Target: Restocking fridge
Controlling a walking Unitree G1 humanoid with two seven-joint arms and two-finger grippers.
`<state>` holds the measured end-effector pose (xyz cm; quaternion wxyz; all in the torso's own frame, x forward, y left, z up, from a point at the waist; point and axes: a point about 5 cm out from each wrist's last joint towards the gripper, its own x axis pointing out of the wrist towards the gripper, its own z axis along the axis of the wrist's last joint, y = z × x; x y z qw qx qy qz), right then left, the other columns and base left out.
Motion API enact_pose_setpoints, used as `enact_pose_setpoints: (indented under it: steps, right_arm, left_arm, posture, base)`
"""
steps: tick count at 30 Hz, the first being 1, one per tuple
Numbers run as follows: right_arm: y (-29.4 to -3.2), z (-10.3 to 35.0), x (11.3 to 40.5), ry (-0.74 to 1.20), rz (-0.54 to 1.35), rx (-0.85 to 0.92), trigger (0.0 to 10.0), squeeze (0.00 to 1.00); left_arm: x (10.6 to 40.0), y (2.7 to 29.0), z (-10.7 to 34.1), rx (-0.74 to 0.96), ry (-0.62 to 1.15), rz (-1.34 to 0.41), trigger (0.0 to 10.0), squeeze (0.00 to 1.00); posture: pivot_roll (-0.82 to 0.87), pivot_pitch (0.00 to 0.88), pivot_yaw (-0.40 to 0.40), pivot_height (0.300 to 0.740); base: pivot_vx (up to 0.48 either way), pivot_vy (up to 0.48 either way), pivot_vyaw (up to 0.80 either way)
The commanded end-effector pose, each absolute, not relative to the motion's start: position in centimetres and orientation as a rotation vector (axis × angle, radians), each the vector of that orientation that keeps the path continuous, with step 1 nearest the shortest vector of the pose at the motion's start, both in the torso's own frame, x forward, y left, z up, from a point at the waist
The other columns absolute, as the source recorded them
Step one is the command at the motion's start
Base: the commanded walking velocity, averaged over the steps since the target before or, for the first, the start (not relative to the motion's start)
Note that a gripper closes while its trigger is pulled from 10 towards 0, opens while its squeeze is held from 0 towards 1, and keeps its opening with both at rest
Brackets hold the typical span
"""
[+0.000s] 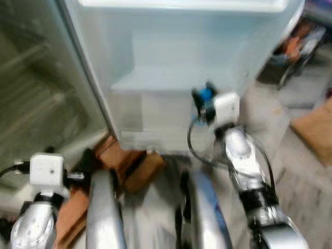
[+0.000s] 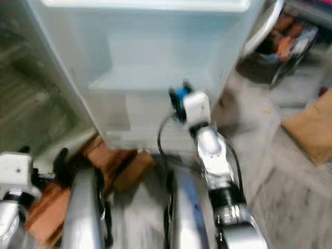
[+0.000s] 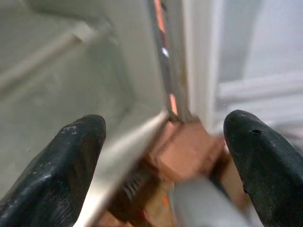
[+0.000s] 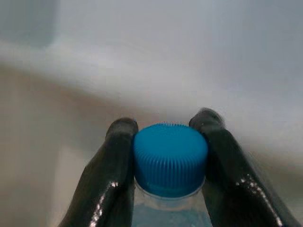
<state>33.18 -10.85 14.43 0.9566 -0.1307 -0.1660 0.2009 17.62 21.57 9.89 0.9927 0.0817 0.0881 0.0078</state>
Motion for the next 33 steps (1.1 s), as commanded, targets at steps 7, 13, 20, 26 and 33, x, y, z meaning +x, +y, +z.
enact_pose_setpoints:
  steps: [7, 13, 20, 26, 33]
  right_arm:
    - [-9.1, 10.8, 33.2, -0.258, 0.515, -0.477, 10.0, 0.00]
    - [-8.3, 11.4, 34.3, -0.300, 0.491, -0.519, 10.0, 0.00]
    - [-7.3, 13.1, 35.3, -0.397, 0.448, -0.655, 10.0, 0.00]
    - [-9.0, 11.6, 35.7, -0.259, 0.365, -0.625, 10.0, 0.00]
    - [-11.4, 9.9, 35.7, -0.137, 0.249, -0.628, 10.0, 0.00]
  left_arm:
    - [17.7, 22.2, 10.7, 0.201, 0.153, 0.044, 10.0, 0.00]
    - [17.6, 22.3, 10.9, 0.211, 0.153, 0.044, 10.0, 0.00]
    - [17.2, 22.4, 11.2, 0.213, 0.150, 0.047, 10.0, 0.00]
    - [17.1, 22.2, 11.3, 0.210, 0.150, 0.038, 10.0, 0.00]
    - [17.1, 22.2, 11.4, 0.211, 0.156, 0.023, 10.0, 0.00]
  posture:
    - [0.20, 0.291, -0.033, 0.520]
    - [0.23, 0.306, -0.032, 0.520]
    - [0.25, 0.322, -0.032, 0.520]
    - [0.26, 0.337, -0.027, 0.520]
    - [0.26, 0.340, -0.016, 0.520]
  base:
    - [0.000, 0.000, 0.00]
    - [0.000, 0.000, 0.00]
    - [0.000, 0.000, 0.00]
    - [0.000, 0.000, 0.00]
    - [0.000, 0.000, 0.00]
